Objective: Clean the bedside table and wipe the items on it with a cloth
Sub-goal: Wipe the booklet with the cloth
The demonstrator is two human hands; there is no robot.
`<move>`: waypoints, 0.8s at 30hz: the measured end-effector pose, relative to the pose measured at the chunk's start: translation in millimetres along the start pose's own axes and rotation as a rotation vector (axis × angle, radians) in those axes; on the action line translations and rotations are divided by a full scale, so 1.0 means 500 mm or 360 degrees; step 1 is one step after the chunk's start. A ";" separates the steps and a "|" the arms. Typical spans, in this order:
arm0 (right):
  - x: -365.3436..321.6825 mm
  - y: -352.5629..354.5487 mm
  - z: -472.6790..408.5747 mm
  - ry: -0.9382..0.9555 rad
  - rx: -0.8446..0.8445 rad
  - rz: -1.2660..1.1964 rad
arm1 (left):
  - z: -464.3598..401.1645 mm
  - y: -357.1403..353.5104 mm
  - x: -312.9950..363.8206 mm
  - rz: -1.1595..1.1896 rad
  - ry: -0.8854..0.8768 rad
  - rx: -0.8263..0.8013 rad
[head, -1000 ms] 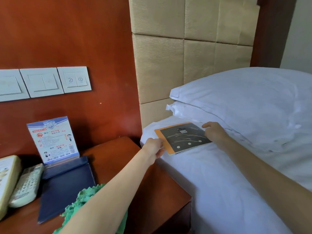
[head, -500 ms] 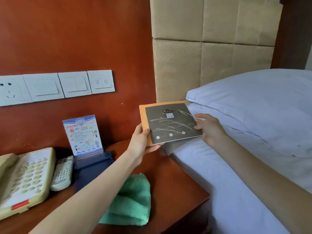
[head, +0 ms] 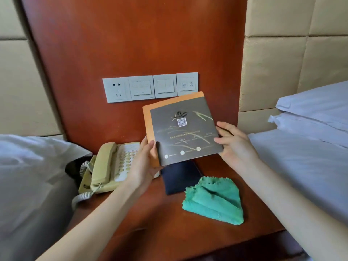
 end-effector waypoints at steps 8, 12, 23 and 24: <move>0.090 -0.058 0.026 0.0005 -0.0014 0.0279 | 0.087 0.095 0.027 -0.0204 0.0036 0.0101; 0.097 -0.059 0.041 0.0038 0.0015 0.0574 | 0.105 0.104 0.052 -0.0522 -0.0096 0.0122; 0.068 -0.061 0.055 0.0242 -0.0004 0.1176 | 0.110 0.105 -0.011 -0.0588 0.0056 0.0107; 0.072 -0.060 0.054 0.0211 -0.0030 0.1247 | 0.109 0.106 -0.016 -0.0552 0.0052 0.0110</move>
Point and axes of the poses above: each hand's wrist, its own z-axis away from the middle knuckle, its own y-axis out of the back of the hand, x = y × z, the point moved 10 cm from there along -z, towards the middle knuckle, and after that the axes turned 10 degrees about -x, right-handed, at the moved point
